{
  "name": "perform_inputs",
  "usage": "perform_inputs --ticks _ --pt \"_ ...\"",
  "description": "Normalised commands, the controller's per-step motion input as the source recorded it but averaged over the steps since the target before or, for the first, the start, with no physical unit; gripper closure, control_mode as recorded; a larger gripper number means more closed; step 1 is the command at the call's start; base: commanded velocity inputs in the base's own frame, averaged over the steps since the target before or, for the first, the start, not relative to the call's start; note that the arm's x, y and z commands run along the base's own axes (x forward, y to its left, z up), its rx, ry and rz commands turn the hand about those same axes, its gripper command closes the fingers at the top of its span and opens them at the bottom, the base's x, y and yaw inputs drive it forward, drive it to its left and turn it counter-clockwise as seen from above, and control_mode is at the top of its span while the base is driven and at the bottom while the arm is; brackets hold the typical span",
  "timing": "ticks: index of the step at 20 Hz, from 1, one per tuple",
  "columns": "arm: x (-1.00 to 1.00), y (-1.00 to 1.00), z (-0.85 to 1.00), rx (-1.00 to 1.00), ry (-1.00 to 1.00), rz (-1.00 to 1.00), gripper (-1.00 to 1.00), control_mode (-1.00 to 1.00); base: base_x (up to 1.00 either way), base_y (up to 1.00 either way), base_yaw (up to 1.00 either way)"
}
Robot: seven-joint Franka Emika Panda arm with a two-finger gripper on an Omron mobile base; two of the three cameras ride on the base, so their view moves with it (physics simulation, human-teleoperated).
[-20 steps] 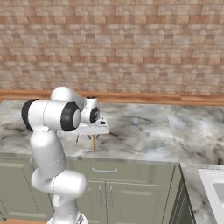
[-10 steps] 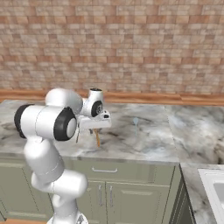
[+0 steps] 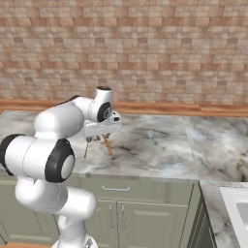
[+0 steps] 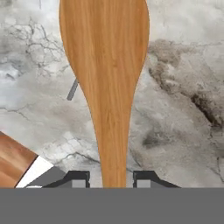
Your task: Organize the utensils by type. Pick up the wooden spoons from the counter and place them in the open cabinet. Then pick up the metallic utensils from the counter and place them in the open drawer.
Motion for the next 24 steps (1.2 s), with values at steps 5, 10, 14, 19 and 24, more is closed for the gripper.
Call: perform_inputs --ticks 5,10,14,19,24 --pt "-0.38 0.00 0.62 -0.01 -0.16 0.16 1.00 -1.00 0.00 0.00 0.00" --pt "-0.43 0.01 0.58 0.00 -0.28 0.06 1.00 -1.00 0.00 0.00 0.00" --pt "-0.40 0.09 0.54 -0.01 -0.29 -0.02 1.00 -1.00 0.00 0.00 0.00" --pt "-0.36 0.03 0.53 -0.07 -0.16 0.00 1.00 -1.00 0.00 0.00 0.00" --pt "-0.39 0.00 0.56 -0.01 -0.11 0.00 1.00 -1.00 0.00 0.00 0.00"
